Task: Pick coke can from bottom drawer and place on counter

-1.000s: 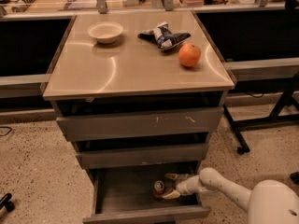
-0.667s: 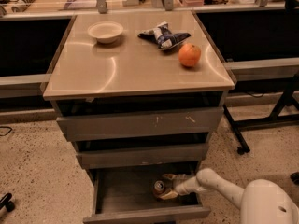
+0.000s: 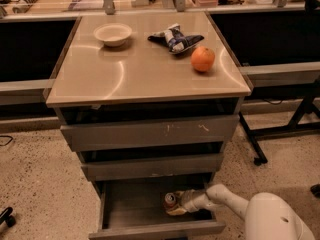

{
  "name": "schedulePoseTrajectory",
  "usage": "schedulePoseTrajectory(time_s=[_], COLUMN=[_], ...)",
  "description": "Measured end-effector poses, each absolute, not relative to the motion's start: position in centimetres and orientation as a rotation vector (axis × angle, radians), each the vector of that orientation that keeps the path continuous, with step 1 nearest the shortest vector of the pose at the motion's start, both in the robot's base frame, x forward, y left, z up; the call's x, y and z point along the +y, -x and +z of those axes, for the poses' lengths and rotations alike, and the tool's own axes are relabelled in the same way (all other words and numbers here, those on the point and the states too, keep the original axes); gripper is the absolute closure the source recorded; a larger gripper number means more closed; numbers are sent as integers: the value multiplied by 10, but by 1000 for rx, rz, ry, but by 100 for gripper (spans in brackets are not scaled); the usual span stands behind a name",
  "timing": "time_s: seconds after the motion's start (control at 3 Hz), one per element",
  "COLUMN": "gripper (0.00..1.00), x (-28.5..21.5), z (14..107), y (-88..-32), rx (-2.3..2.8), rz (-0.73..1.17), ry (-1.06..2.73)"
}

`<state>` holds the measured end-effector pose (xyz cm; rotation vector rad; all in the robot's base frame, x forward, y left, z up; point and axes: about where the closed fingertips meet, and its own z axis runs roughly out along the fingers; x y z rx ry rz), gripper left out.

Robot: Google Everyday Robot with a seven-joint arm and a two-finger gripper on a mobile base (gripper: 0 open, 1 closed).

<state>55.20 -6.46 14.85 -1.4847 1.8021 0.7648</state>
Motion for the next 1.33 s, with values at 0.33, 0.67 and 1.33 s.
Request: schedulePoseTrajectory(time_s=[0.33,0.67,1.33], gripper=[74,97,100], x=[-64,-62,-59], z=[148,155,218], y=[-552,-547,-537], rx=[1802,1799,1853], rz=[766,762,696], ry=[1485,1506,1514])
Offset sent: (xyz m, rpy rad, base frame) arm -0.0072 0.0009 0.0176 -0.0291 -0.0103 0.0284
